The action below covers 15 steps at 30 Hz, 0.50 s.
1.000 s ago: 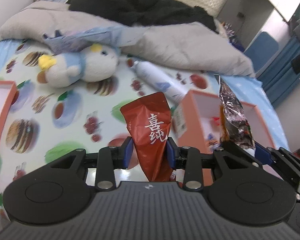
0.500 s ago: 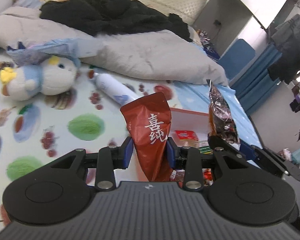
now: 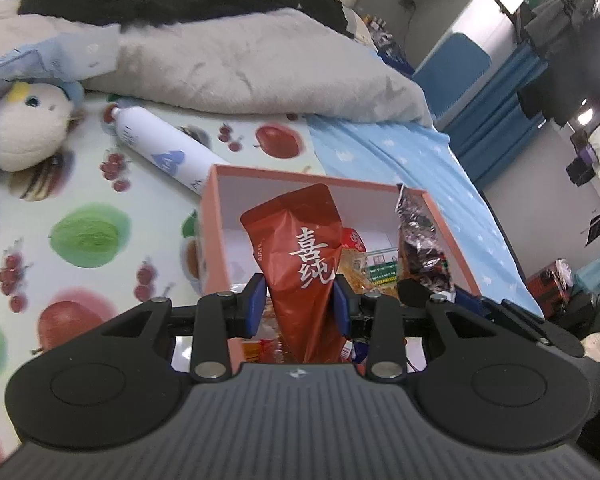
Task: Organize snacks
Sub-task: 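Lift both packets and carry them over the white box, then open both tools to drop the packets into the box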
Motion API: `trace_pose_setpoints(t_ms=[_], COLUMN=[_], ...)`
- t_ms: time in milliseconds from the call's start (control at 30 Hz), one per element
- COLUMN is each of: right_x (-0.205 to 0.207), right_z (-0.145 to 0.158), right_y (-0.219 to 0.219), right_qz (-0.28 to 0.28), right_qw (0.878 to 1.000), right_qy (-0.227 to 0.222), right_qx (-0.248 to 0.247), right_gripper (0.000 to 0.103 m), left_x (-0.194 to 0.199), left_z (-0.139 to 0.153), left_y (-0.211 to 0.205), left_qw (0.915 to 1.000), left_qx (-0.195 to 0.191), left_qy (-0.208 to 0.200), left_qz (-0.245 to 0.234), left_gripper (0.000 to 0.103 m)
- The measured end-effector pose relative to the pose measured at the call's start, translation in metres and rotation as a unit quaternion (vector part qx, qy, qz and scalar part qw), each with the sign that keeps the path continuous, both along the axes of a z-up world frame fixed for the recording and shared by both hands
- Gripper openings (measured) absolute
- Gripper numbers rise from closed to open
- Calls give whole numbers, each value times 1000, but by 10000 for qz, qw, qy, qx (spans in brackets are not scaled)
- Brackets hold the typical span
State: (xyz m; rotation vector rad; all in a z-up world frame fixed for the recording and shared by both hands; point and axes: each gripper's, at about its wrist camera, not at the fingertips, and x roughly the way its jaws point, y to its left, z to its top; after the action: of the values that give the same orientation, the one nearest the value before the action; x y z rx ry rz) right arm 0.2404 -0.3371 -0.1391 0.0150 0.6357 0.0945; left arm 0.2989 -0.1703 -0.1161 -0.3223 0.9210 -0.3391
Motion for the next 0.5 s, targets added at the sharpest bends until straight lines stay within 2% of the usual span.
trace_pose_setpoints(t_ms=[333, 367, 433, 500], right_x=[12, 13, 13, 12], right_z=[-40, -42, -43, -40], right_y=[-21, -22, -24, -25], right_qz=[-252, -280, -279, -286], right_qw=[9983, 9981, 9977, 9978], right_qy=[509, 546, 595, 564], right_qx=[85, 102, 154, 188], right_gripper=[29, 31, 34, 47], left_x=[22, 23, 25, 24], left_z=[-31, -33, -35, -33], left_y=[-23, -24, -23, -20], left_qw=[9996, 9994, 9991, 9992], left_qx=[164, 206, 230, 263], left_qy=[246, 285, 352, 289], left_qz=[-43, -27, -31, 31], left_gripper=[43, 47, 72, 77])
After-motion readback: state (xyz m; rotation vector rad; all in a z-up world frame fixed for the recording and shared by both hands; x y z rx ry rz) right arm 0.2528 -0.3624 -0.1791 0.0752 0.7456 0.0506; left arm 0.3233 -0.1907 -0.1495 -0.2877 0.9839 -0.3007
